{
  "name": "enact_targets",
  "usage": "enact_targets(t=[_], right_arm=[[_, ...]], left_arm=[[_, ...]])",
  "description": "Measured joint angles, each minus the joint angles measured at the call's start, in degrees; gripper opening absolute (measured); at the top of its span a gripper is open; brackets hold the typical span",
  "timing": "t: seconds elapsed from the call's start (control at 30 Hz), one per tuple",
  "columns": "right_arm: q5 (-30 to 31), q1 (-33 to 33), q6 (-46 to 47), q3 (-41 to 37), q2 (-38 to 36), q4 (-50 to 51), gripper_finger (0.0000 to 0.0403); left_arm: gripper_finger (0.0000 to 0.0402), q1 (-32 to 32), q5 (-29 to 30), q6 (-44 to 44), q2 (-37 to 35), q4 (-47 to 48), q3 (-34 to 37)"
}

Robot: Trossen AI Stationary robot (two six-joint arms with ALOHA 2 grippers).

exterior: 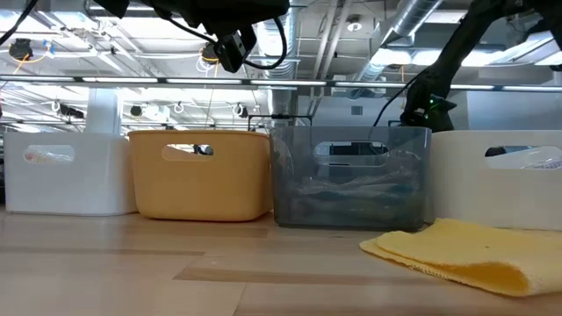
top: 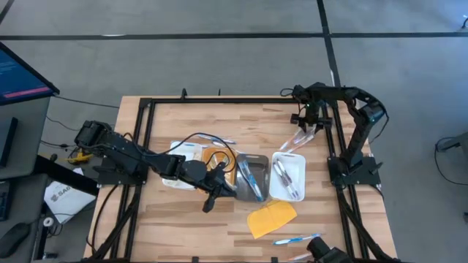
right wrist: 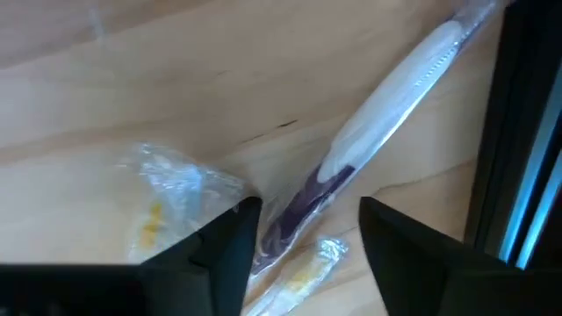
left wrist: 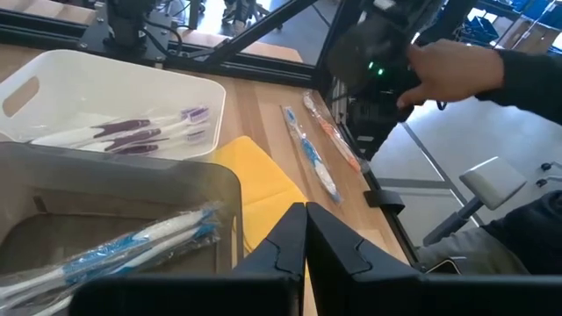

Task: Pick & Place Toothbrushes
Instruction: Put the purple toothbrush into the right white bin

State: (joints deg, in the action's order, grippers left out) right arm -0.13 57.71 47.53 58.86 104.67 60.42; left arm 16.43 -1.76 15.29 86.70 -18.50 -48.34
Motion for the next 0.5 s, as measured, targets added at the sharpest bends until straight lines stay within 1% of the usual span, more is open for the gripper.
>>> enact_targets(t=[0.13,0.3,0.37,0.5], right_arm=[[0.2,0.0,-1.2,0.2,-2.9,-1.9,0.0119],[0.3,-0.4,-2.3,-0.3,-2.4,-1.5,0.0023],[0.4,-0.4,-2.8,-0.3,-2.0,-0.8,0.0007],[0.3,-0.4,-3.3,-0.3,-2.0,-0.7,0.0016]], left_arm=[[0.0001,0.0,0.0,0.0,0.0,0.0,0.0],[0.0001,0.0,0.0,0.0,0.0,0.0,0.0],[0.0001,0.0,0.0,0.0,0.0,0.0,0.0],[0.0001,0.0,0.0,0.0,0.0,0.0,0.0]])
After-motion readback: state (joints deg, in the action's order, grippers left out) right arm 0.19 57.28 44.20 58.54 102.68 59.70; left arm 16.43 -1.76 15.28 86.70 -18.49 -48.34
